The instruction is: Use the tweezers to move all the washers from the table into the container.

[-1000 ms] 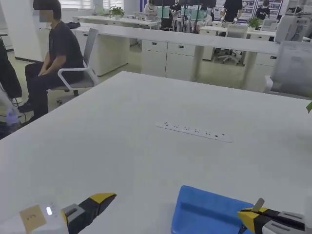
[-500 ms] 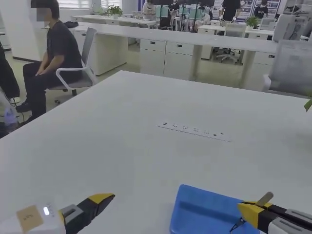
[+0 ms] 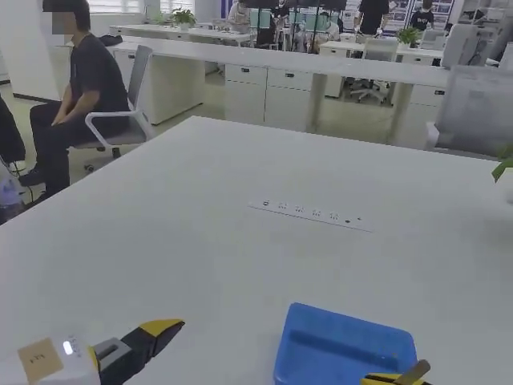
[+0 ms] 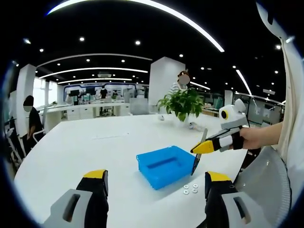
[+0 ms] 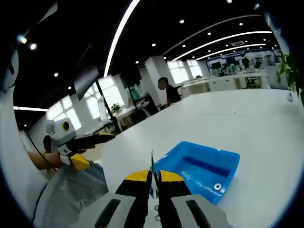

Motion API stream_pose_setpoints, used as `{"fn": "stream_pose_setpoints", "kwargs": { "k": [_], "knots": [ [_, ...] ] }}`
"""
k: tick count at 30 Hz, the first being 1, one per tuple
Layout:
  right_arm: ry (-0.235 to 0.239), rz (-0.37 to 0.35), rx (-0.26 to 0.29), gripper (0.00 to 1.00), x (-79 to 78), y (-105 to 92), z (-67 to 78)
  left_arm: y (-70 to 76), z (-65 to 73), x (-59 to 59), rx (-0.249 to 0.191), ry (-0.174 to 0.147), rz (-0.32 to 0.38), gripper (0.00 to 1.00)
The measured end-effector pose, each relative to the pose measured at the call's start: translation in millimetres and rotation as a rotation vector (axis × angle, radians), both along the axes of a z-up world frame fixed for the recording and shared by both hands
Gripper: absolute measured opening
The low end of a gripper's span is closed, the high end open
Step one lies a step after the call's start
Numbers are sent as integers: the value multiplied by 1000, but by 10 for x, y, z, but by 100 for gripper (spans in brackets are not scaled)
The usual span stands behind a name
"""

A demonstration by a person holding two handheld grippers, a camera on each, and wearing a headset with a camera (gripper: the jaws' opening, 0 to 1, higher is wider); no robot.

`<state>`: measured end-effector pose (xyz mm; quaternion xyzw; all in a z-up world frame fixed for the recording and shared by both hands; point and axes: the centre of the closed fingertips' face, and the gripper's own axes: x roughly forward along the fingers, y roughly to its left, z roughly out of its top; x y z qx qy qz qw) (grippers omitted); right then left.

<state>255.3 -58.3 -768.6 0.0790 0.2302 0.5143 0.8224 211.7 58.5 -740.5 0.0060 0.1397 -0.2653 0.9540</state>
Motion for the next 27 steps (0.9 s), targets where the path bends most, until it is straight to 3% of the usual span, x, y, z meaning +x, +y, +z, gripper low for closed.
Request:
{"fn": "stream_pose_setpoints", "kwargs": {
  "k": [14, 20, 27],
  "knots": [
    [67, 7, -93, 2, -144, 6, -443, -8, -7, -7, 8, 4, -4, 84],
    [71, 16, -110, 2, -185, 12, -467, -16, -12, -10, 5, 8, -7, 84],
    [30, 51, -173, 2, -264, 21, -493, -25, -24, -19, 10, 12, -12, 83]
  ]
}}
